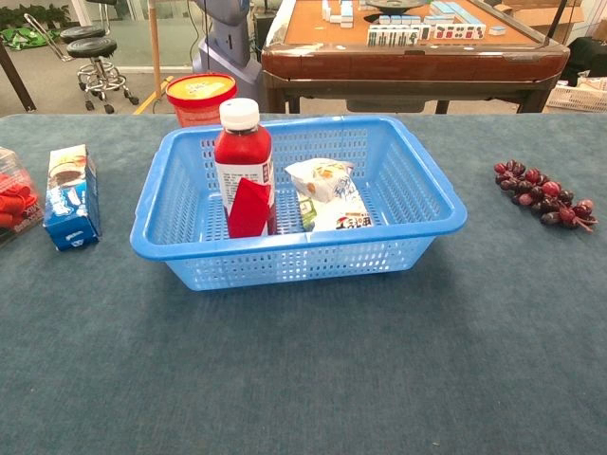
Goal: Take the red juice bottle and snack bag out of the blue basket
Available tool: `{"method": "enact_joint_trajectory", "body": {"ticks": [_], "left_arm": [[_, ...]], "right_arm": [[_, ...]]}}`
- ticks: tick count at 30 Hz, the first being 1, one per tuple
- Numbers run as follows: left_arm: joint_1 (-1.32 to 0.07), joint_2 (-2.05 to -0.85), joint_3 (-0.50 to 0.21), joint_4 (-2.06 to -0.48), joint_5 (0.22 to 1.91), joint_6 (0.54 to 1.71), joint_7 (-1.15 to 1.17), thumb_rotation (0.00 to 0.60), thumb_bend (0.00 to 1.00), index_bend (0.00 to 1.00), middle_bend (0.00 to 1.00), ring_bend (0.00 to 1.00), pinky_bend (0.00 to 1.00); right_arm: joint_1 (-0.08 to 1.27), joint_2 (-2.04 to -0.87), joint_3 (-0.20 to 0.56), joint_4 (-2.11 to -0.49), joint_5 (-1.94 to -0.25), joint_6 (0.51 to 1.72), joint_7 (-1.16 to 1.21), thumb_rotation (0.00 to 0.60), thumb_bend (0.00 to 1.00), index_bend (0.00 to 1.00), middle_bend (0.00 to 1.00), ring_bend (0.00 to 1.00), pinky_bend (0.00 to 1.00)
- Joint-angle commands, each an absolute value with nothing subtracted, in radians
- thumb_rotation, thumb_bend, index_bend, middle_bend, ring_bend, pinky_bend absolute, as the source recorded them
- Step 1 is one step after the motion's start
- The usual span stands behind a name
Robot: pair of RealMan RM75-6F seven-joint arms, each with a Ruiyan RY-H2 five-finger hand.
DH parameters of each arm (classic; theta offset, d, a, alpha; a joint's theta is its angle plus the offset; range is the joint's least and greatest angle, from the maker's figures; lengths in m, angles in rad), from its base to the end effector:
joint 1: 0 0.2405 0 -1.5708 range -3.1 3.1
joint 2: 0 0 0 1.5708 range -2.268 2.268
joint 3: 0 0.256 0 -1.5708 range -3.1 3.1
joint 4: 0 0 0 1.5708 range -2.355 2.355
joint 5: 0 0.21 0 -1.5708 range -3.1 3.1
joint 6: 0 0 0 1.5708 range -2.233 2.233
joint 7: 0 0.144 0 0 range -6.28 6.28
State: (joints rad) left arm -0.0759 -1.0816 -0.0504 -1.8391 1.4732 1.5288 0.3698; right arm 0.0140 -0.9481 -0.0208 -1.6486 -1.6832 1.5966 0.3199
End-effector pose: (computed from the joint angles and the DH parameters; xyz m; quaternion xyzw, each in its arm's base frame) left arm -0.2710 0.1747 0.1597 -0.6145 -0.3318 -0.3370 0.6315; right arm -0.3008 -0.1430 0.2026 0.5906 -0.4214 0.4596 0.5122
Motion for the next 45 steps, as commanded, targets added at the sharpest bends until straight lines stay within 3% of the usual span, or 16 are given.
{"method": "enact_joint_trajectory", "body": {"ticks": [1,17,27,39,45], "left_arm": [[-0.075,-1.081,-0.051,-1.839,1.473,1.530,0.369,0.600,0.27,0.01,0.02,0.13,0.14],[-0.074,-1.079,-0.054,-1.842,1.463,1.530,0.369,0.600,0.27,0.01,0.02,0.13,0.14],[-0.074,-1.076,-0.054,-1.844,1.457,1.527,0.370,0.600,0.27,0.01,0.02,0.13,0.14],[-0.067,-1.071,-0.050,-1.841,1.458,1.533,0.357,0.600,0.27,0.01,0.02,0.13,0.14],[-0.060,-1.064,-0.046,-1.845,1.468,1.544,0.351,0.600,0.27,0.01,0.02,0.13,0.14]], "right_arm": [[0.013,-0.947,-0.021,-1.648,-1.684,1.598,0.320,0.600,0.24,0.21,0.26,0.17,0.24],[0.032,-0.940,-0.024,-1.656,-1.691,1.570,0.315,0.600,0.24,0.21,0.26,0.17,0.24],[0.105,-0.920,-0.010,-1.695,-1.722,1.490,0.293,0.600,0.24,0.21,0.26,0.17,0.24],[0.388,-0.914,0.095,-1.835,-1.664,1.148,0.282,0.600,0.24,0.21,0.25,0.17,0.24],[0.538,-0.982,0.176,-1.882,-1.503,0.955,0.271,0.600,0.16,0.21,0.24,0.17,0.24]]}}
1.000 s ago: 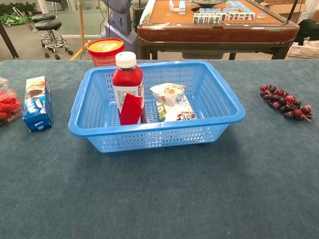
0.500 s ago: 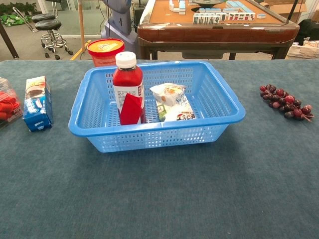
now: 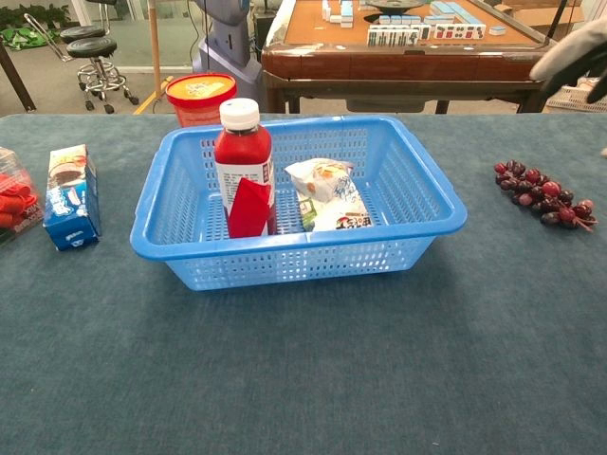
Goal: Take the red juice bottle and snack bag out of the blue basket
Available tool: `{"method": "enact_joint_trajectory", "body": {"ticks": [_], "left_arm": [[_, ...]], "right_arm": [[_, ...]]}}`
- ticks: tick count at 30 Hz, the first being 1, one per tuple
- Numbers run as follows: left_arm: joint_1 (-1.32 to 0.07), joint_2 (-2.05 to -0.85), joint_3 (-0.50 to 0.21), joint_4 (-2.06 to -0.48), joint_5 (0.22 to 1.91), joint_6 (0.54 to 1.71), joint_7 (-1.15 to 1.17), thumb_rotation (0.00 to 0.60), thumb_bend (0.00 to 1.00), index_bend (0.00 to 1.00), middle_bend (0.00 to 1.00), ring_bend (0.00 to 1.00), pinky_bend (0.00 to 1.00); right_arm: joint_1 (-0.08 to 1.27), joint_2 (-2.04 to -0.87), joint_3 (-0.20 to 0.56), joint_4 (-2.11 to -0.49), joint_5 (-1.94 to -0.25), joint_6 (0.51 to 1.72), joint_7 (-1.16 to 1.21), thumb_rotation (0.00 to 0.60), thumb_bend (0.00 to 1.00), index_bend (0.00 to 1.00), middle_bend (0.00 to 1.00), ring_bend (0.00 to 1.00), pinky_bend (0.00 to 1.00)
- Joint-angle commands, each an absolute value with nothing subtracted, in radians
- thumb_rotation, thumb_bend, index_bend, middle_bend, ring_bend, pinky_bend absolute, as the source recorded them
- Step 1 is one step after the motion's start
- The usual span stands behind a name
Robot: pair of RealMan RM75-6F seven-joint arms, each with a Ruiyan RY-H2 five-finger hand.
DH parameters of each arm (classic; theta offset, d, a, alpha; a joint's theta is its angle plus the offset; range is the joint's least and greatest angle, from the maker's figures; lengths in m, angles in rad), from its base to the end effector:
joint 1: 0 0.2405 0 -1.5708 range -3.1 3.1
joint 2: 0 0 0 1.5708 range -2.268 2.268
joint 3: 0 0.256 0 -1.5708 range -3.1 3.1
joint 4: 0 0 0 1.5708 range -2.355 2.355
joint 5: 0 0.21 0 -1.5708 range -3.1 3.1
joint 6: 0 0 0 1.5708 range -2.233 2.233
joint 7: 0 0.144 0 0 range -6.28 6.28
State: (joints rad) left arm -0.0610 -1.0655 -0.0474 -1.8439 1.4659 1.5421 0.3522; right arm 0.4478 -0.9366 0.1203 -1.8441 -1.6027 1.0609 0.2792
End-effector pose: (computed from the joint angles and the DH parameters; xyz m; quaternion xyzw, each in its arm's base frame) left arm -0.2747 0.1700 0.1656 -0.6061 -0.3376 -0.3348 0.6377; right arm -0.1947 -0.2676 0.1423 0.7092 -0.4321 0.4384 0.3436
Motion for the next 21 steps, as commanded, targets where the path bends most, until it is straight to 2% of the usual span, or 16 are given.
{"method": "enact_joint_trajectory", "body": {"ticks": [1,4,10,21], "left_arm": [[-0.059,-1.064,-0.045,-1.845,1.469,1.544,0.351,0.600,0.27,0.01,0.02,0.13,0.14],[-0.055,-1.062,-0.042,-1.846,1.475,1.548,0.349,0.600,0.27,0.01,0.02,0.13,0.14],[-0.048,-1.056,-0.040,-1.843,1.477,1.556,0.341,0.600,0.27,0.01,0.02,0.13,0.14],[-0.030,-1.046,-0.032,-1.831,1.485,1.572,0.312,0.600,0.27,0.01,0.02,0.13,0.14]], "right_arm": [[0.561,-0.996,0.189,-1.886,-1.474,0.927,0.269,0.600,0.14,0.21,0.24,0.17,0.24],[0.645,-1.051,0.230,-1.882,-1.365,0.831,0.240,0.600,0.08,0.21,0.23,0.17,0.24],[0.786,-1.183,0.269,-1.828,-1.175,0.726,0.109,0.600,0.02,0.20,0.20,0.15,0.24],[0.976,-1.438,0.292,-1.642,-0.914,0.736,-0.085,0.600,0.02,0.20,0.20,0.15,0.24]]}}
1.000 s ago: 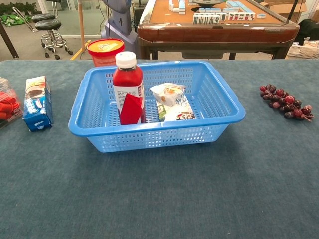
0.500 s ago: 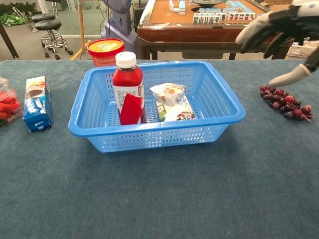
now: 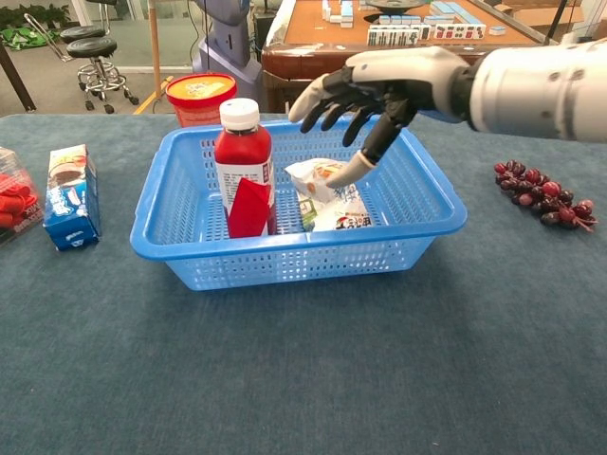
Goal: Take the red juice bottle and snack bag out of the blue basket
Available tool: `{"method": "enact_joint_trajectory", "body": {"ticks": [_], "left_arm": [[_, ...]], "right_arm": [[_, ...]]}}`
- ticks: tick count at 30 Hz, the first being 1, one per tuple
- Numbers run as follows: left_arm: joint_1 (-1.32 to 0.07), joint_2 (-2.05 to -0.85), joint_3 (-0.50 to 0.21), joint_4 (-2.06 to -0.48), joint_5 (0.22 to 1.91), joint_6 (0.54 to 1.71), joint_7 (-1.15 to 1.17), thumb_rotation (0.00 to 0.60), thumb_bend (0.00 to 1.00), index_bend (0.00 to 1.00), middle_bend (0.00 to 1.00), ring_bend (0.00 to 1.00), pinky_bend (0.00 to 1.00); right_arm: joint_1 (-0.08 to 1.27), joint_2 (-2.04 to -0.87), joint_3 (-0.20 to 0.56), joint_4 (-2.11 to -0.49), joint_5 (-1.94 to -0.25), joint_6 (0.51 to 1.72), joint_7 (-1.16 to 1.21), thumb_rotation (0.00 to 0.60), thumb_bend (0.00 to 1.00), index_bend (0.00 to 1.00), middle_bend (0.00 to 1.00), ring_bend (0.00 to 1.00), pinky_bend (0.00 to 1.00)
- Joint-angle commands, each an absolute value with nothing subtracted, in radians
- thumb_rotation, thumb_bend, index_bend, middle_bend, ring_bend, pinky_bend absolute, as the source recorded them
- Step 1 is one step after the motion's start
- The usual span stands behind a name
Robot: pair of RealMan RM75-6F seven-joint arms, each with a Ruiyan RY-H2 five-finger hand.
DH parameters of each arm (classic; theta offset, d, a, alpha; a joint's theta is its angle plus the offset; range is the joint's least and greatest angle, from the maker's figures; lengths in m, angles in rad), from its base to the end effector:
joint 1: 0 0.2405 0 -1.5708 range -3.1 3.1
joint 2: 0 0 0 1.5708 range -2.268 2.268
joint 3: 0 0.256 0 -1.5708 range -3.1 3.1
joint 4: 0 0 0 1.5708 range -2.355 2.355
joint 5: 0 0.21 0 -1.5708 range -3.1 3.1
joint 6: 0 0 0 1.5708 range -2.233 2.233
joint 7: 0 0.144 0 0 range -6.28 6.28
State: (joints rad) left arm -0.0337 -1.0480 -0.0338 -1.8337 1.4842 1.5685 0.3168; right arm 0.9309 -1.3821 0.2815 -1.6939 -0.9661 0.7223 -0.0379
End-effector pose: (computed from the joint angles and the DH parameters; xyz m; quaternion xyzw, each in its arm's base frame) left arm -0.2802 0.1599 0.1726 -0.5999 -0.3399 -0.3356 0.6419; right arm -0.0588 -0.3550 0.0085 0.7249 -0.4971 0.4133 0.2381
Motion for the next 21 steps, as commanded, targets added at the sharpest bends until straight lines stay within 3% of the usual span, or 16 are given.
{"method": "enact_joint_trajectory", "body": {"ticks": [1,15,21], "left_arm": [[-0.028,-1.045,-0.032,-1.829,1.485,1.574,0.309,0.600,0.27,0.01,0.02,0.13,0.14],[-0.014,-1.042,-0.029,-1.824,1.483,1.581,0.302,0.600,0.27,0.01,0.02,0.13,0.13],[-0.013,-1.040,-0.029,-1.827,1.483,1.579,0.302,0.600,0.27,0.01,0.02,0.13,0.13]], "right_arm": [[0.984,-1.452,0.295,-1.629,-0.901,0.744,-0.093,0.600,0.02,0.20,0.19,0.15,0.24],[1.104,-1.598,0.323,-1.458,-0.728,0.725,-0.153,0.600,0.02,0.20,0.19,0.15,0.24],[1.131,-1.654,0.327,-1.407,-0.715,0.727,-0.153,0.600,0.05,0.20,0.25,0.17,0.26]]}}
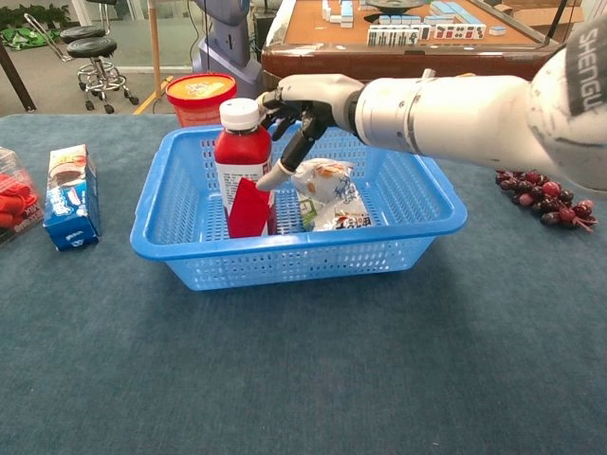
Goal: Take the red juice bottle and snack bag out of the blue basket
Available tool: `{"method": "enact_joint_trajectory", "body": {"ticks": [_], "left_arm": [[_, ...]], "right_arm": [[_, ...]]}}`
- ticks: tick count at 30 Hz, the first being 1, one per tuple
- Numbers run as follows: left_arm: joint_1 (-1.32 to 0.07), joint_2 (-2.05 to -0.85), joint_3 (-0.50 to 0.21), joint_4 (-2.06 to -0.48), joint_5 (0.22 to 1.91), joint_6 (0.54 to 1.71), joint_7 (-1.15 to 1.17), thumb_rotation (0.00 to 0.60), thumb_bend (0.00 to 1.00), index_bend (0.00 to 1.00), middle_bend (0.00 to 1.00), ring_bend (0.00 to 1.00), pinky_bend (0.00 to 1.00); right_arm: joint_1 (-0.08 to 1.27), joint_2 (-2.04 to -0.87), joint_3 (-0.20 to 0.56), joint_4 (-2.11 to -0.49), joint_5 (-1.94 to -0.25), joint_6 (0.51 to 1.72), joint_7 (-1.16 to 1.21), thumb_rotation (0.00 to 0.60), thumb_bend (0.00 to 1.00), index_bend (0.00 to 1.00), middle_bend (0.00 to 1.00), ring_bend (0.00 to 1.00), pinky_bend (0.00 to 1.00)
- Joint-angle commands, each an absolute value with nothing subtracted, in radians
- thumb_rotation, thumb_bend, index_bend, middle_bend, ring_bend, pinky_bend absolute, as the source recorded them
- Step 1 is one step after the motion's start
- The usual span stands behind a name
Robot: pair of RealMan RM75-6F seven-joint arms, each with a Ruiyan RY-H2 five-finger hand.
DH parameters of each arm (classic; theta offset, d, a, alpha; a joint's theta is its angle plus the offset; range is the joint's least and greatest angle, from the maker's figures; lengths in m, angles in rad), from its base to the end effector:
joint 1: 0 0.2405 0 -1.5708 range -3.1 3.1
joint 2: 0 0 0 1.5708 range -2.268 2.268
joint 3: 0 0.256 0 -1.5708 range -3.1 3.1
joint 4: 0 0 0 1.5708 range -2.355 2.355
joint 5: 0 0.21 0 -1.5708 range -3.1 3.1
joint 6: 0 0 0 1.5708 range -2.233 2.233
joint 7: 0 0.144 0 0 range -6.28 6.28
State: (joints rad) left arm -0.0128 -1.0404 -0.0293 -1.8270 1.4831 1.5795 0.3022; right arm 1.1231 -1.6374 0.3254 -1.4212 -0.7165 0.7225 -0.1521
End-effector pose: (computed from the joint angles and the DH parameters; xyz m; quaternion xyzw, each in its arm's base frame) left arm -0.2854 0.1531 0.1762 -0.5938 -0.3446 -0.3301 0.6478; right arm -0.0130 -0.3884 -0.0517 0.7064 -0.5170 0.4105 0.2551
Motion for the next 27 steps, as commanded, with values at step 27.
{"method": "enact_joint_trajectory", "body": {"ticks": [27], "left_arm": [[-0.016,-1.041,-0.036,-1.829,1.491,1.575,0.304,0.600,0.27,0.01,0.02,0.13,0.13]], "right_arm": [[0.879,-1.353,0.535,-1.582,-0.904,0.960,0.127,0.600,0.37,0.56,0.48,0.43,0.50]]}}
